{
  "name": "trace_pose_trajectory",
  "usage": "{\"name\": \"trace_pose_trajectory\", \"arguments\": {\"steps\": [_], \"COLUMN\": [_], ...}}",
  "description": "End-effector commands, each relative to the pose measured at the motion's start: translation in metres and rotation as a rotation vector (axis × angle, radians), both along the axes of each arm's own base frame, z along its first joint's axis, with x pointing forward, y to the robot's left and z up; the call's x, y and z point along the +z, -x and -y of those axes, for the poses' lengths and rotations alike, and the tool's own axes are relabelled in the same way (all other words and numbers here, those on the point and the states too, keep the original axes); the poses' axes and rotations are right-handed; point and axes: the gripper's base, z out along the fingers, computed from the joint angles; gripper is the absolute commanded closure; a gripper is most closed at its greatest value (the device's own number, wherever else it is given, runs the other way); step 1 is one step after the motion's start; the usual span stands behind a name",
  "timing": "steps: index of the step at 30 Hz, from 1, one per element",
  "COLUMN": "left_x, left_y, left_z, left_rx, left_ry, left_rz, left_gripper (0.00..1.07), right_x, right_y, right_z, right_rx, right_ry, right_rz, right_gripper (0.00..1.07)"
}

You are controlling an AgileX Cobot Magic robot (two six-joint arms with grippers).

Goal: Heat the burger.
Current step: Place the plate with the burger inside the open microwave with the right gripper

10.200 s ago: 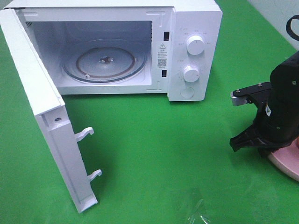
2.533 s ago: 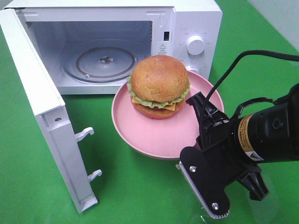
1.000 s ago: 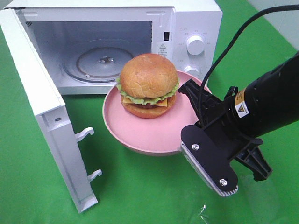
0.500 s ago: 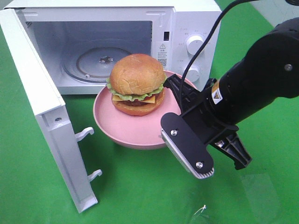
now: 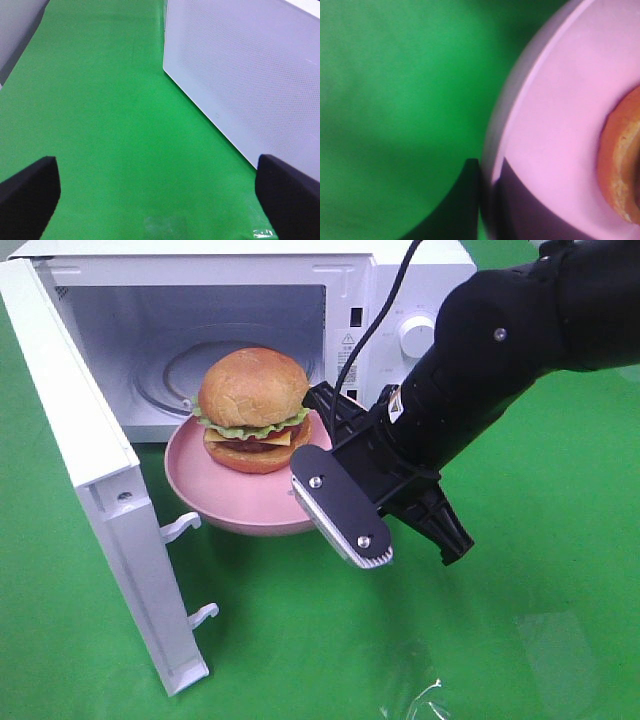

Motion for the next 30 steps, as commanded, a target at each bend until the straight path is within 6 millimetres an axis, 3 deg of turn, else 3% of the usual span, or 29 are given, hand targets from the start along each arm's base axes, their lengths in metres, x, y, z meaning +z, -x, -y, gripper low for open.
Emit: {"name": "trace_pose_trajectory", "arguments": {"steps": [1, 8, 30], "left_x": [0.001, 0.001, 0.001], "left_y": [0.0, 0.0, 0.0], "left_z": [0.0, 0.0, 0.0], "left_rx": [0.003, 0.003, 0.003], "left_ry": [0.002, 0.002, 0.002], "left_rz": [0.016, 0.016, 0.016], "left_gripper": [0.09, 0.09, 0.09], "right_x": [0.009, 0.015, 0.011], "right_y": [-0.012, -0.026, -0.056], "right_z": [-0.001, -0.003, -0.036], "right_rx": [0.0, -0.005, 0.021], "right_ry": [-0.034, -0.031, -0.069], "right_rz": [0.049, 0.059, 0.066], "right_gripper": [1.07, 1.07, 1.07]}}
